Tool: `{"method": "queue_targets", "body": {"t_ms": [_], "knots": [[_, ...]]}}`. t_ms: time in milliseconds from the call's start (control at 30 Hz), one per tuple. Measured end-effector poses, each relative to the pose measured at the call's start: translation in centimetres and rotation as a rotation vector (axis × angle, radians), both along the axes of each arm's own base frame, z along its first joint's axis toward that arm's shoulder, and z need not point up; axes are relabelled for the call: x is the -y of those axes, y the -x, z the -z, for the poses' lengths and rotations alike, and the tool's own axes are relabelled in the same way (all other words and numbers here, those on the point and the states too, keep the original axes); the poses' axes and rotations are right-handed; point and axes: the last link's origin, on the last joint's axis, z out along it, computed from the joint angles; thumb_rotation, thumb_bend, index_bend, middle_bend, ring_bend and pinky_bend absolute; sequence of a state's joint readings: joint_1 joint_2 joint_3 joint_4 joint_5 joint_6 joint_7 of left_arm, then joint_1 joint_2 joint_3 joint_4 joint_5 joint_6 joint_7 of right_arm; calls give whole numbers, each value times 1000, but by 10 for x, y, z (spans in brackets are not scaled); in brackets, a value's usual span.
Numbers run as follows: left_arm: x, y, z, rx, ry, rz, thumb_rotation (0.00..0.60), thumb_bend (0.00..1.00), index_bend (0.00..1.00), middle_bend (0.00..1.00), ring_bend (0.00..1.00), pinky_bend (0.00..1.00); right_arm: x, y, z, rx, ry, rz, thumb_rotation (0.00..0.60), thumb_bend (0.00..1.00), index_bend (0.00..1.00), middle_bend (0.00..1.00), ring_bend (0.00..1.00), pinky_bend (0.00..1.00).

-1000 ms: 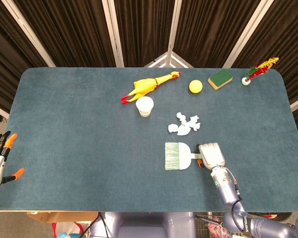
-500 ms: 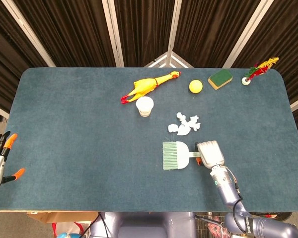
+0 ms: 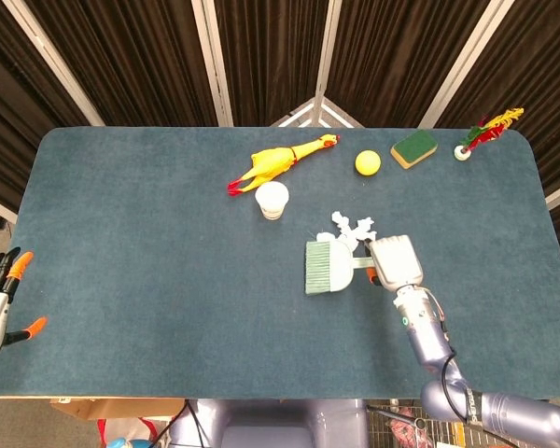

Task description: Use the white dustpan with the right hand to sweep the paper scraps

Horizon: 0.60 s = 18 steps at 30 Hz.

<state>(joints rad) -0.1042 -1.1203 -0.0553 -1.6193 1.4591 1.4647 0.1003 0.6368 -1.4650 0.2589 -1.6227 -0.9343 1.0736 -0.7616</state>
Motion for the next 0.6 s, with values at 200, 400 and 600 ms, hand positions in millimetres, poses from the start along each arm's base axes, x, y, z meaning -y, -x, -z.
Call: {"method": "queue_targets", "body": {"t_ms": [200, 400, 600], "knots": [[0, 1, -1, 11, 10, -7, 600, 9, 0, 0, 0, 0, 14, -22, -3, -20, 9, -27, 600, 611, 778, 963, 978, 846], [-1, 2, -2, 21, 12, -15, 600, 9, 0, 0, 0, 0, 29, -36, -2, -17, 22, -32, 600, 612, 778, 963, 979, 846], [-2, 2, -3, 30, 15, -21, 600, 9, 0, 0, 0, 0, 49, -31, 1, -42, 45, 4, 600, 611, 778, 963, 979, 846]]}}
